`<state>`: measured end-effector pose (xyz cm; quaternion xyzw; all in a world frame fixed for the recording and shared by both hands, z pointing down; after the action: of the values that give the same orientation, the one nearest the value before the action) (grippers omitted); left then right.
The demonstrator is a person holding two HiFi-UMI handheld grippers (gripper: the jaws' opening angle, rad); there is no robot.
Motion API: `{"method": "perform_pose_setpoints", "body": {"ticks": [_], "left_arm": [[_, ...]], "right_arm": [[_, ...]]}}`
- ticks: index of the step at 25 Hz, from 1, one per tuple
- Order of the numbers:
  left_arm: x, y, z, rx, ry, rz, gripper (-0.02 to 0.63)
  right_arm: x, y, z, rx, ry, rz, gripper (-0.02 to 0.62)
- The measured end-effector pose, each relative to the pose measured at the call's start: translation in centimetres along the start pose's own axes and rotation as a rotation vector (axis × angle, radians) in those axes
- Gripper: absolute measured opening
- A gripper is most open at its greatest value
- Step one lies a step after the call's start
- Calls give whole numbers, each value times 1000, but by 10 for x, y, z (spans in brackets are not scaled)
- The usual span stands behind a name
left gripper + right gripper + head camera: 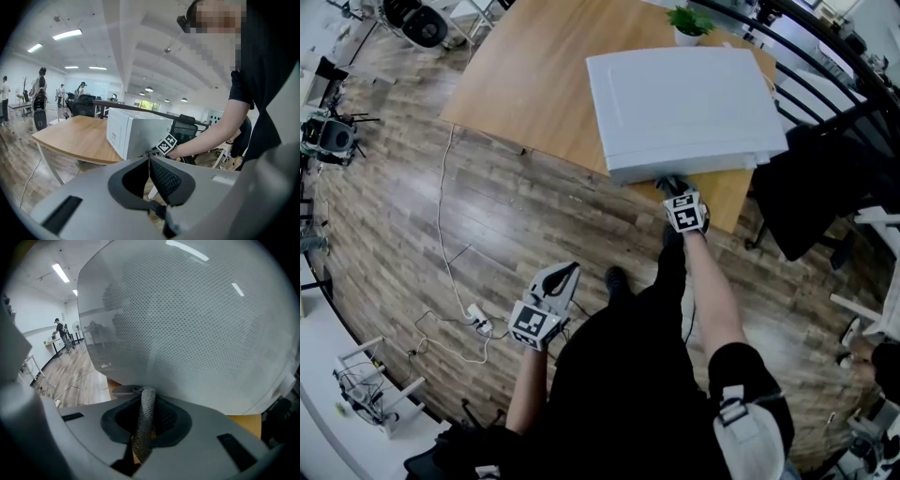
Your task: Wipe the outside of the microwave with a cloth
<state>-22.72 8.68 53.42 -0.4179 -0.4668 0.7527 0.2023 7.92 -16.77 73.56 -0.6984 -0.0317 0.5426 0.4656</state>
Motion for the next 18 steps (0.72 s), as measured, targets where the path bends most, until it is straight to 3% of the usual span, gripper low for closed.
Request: {"method": "perform_pose_setpoints", "body": {"ticks": [3, 8, 15, 18], "left_arm": [[6, -2, 3, -18, 7, -19, 6], [18, -8, 2, 42, 38, 17, 6], [30, -14, 4, 2, 63, -22, 6], [36, -17, 4, 36, 77, -2, 6]], "right_arm": [[-5, 7, 20, 10, 36, -7, 35], [-15, 17, 50, 31, 87, -17, 35], [-25, 26, 81, 53, 144, -24, 35], [-30, 29, 92, 66, 162, -27, 35]]}}
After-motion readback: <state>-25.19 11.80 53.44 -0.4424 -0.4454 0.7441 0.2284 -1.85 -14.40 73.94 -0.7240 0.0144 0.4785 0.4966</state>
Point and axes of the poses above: the fingertips, and each gripper's own axes: x backward along the fingers, z to its left, y out of its top, the point moved 10 cm from there along x, backward along the fingers
